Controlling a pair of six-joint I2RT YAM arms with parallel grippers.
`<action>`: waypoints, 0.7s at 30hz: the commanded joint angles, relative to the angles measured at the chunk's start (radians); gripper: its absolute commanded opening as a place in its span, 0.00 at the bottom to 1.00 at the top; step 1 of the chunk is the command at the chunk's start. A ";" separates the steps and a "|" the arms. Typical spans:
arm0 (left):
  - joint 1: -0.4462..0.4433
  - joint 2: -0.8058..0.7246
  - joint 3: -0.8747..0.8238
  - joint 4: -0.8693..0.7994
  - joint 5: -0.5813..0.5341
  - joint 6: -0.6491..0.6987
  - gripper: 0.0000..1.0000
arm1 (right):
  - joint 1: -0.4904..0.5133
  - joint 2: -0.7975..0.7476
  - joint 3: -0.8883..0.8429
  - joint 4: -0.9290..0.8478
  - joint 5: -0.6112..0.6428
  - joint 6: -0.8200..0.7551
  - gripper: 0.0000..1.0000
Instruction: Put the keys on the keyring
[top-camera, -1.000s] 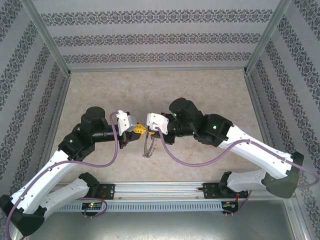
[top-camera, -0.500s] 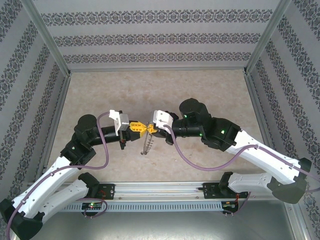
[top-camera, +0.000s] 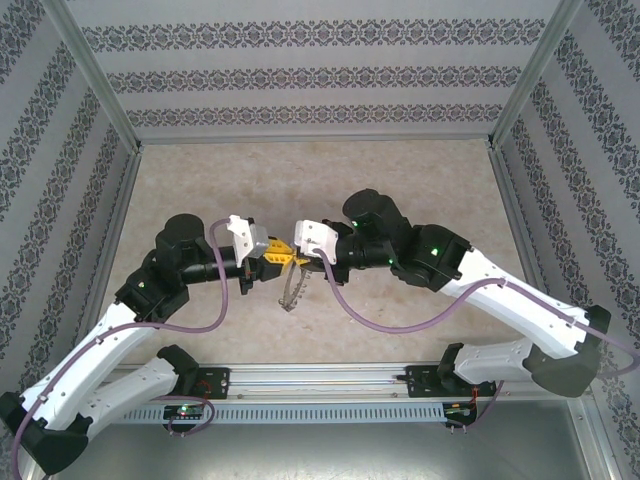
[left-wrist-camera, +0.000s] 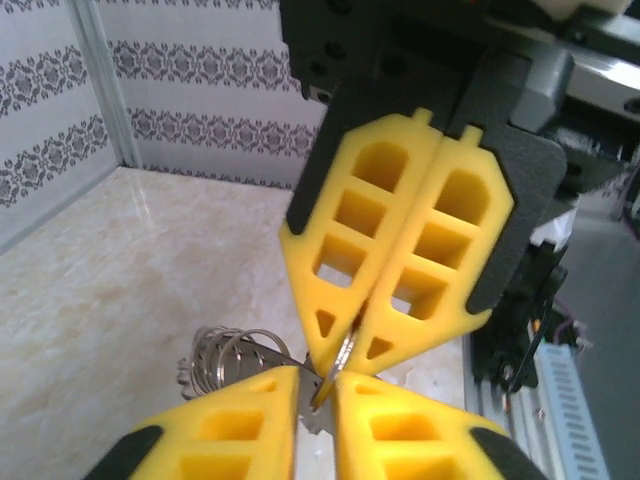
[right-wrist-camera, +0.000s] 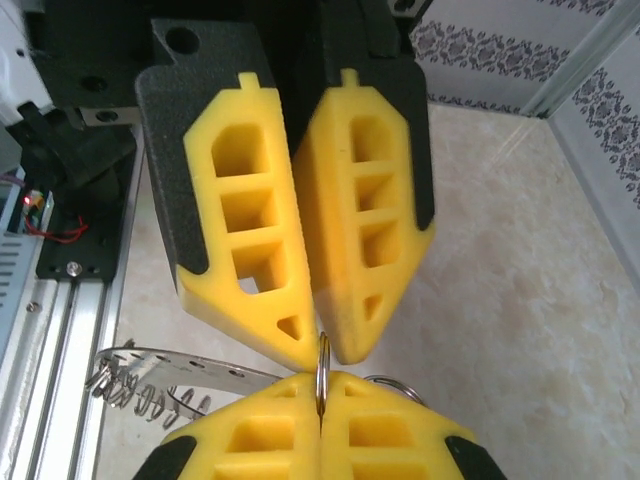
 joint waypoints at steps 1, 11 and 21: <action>-0.009 0.008 0.037 -0.095 0.009 0.099 0.06 | 0.017 0.024 0.037 -0.010 0.001 -0.038 0.00; -0.005 -0.072 -0.073 0.219 0.060 -0.110 0.00 | 0.004 -0.059 -0.067 0.097 -0.014 0.054 0.20; 0.007 -0.113 -0.191 0.550 0.080 -0.338 0.00 | -0.019 -0.133 -0.153 0.196 -0.070 0.124 0.20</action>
